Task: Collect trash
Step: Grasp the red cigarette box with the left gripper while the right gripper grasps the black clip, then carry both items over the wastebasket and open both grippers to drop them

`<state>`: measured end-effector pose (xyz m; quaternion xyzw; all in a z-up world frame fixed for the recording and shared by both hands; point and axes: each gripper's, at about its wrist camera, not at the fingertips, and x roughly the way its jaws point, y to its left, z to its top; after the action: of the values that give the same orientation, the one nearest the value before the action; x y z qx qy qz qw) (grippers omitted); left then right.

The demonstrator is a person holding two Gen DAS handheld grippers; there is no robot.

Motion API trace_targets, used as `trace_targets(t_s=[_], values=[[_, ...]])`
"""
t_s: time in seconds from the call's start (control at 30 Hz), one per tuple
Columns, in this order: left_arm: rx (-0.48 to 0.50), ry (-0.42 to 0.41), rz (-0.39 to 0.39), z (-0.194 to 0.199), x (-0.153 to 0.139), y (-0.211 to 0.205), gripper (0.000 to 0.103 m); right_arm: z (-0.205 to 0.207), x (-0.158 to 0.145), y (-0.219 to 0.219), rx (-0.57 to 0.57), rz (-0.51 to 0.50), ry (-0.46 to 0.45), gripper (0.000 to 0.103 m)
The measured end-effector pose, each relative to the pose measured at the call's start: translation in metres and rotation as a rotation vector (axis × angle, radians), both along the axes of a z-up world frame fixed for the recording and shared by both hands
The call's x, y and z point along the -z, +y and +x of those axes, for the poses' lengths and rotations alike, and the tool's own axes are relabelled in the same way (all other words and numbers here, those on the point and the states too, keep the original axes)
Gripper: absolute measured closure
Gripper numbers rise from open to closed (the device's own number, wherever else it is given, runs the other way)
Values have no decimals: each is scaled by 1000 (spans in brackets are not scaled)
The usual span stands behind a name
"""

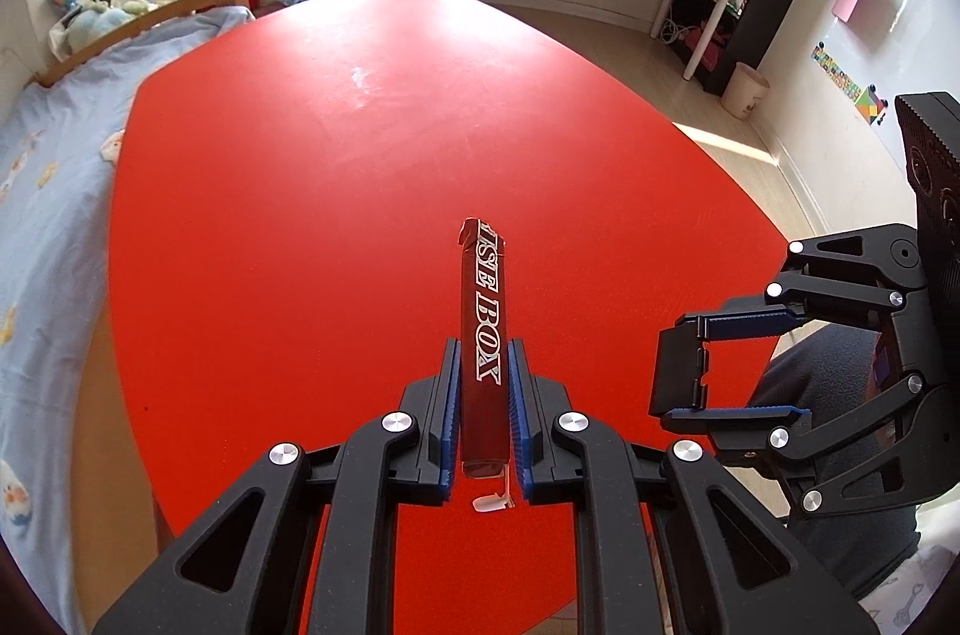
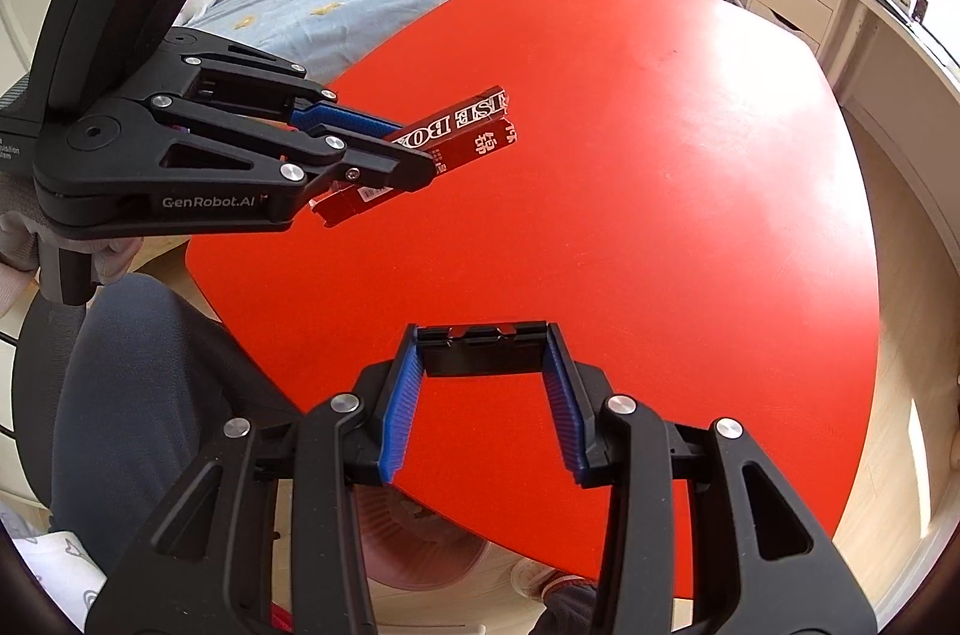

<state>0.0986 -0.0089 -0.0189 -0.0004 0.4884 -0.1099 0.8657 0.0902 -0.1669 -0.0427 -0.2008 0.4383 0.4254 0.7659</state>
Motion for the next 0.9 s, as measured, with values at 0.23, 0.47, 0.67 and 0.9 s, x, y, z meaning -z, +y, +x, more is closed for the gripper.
trace_targets(t_s=[0.23,0.47,0.67,0.9], values=[[-68,-68,-40,-34,-26,-4,89,-18,-22,-25,10,40,-20,63],[-94,-125,-43,-77,-44,-18,89,-41,-39,-47,13,78,-39,63],[-104,-151,-47,-108,-48,-26,89,-62,-50,-63,14,110,-45,63],[-106,-149,-51,-138,-44,-36,89,-83,-55,-83,29,138,-45,63]])
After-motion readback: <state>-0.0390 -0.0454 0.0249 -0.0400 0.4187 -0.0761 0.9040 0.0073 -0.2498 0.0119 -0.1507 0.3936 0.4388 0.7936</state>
